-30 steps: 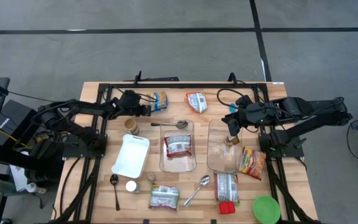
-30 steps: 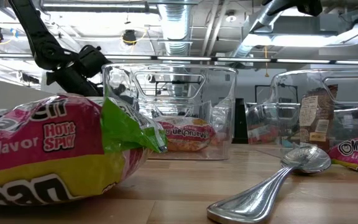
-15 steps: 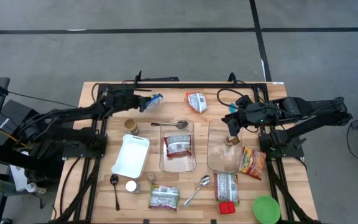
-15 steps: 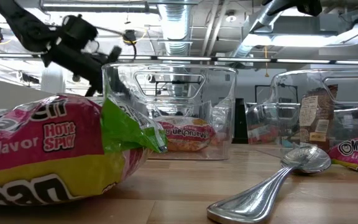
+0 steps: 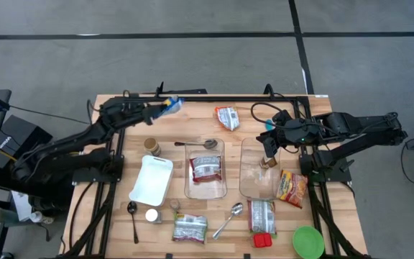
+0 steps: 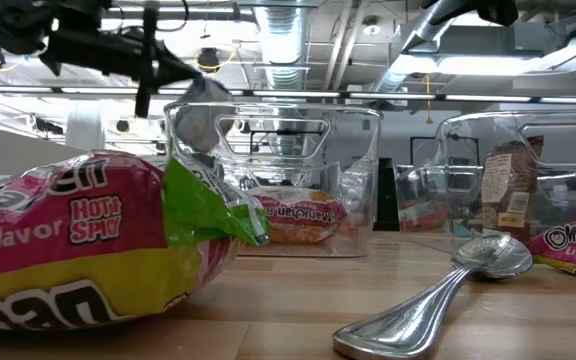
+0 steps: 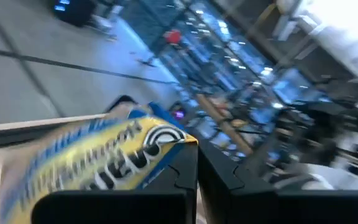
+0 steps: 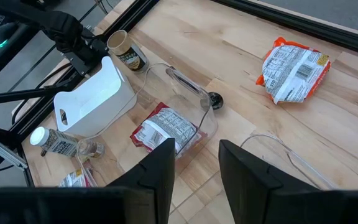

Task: Pick & Place Food Item
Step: Put the blue noodle pack into the left transparent bin

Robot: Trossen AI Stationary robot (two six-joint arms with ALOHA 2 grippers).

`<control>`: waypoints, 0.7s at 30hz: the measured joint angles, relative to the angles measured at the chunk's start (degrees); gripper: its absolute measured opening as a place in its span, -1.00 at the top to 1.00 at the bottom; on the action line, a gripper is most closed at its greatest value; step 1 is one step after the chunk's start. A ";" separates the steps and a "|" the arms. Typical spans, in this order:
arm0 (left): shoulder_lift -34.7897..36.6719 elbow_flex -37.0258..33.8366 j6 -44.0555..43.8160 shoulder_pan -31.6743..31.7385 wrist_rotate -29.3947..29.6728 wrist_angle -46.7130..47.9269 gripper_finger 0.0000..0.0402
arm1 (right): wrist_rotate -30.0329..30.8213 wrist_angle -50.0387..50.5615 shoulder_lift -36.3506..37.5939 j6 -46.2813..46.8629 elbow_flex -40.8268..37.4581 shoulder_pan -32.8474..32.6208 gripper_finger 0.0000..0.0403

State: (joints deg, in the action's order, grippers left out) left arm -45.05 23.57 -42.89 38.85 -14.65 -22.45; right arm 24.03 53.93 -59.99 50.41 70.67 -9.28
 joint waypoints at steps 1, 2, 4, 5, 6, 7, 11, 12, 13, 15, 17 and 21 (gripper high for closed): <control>0.76 0.00 -1.03 0.00 -1.61 -0.08 1.00 | 0.00 -0.02 0.02 0.00 0.00 0.00 0.41; 1.43 0.00 -1.94 0.00 -3.52 -0.14 1.00 | 0.00 -0.01 0.01 0.00 0.00 0.00 0.41; 2.45 0.00 -4.32 -0.38 -7.04 -0.87 1.00 | 0.00 0.01 0.02 0.00 0.00 0.00 0.41; 2.87 0.00 -5.68 -0.85 -8.29 -1.19 1.00 | -0.01 0.01 0.01 0.00 0.00 0.00 0.41; 3.13 0.00 -6.74 -1.52 -9.19 -1.46 1.00 | 0.00 0.01 0.01 0.00 0.00 0.00 0.41; 3.29 0.00 -7.74 -2.39 -9.76 -1.68 1.00 | 0.00 0.01 0.01 0.00 0.00 0.00 0.41; 3.47 0.00 -9.94 -7.09 -9.77 -3.61 1.00 | -0.02 0.03 0.02 0.00 0.00 0.00 0.41; 3.45 0.00 -10.05 -8.31 -9.64 -4.40 1.00 | -0.01 0.01 0.01 0.00 0.00 0.02 0.41; 3.45 0.00 -10.06 -9.60 -9.40 -5.18 1.00 | 0.00 0.01 0.02 0.00 0.00 0.02 0.41; 3.45 0.00 -10.07 -12.23 -8.32 -6.78 1.00 | -0.01 0.01 0.01 0.00 0.00 0.01 0.41; 3.45 0.00 -10.10 -15.00 -6.37 -8.42 1.00 | -0.01 0.03 0.01 0.00 0.00 0.00 0.41; 3.32 0.00 -10.08 -20.65 -0.93 -12.21 1.00 | -0.02 0.02 0.00 -2.41 0.00 0.00 0.41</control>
State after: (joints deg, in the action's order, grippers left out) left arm -41.73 23.57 -52.97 18.20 -15.58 -34.66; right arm 24.01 53.95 -59.99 48.00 70.67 -9.28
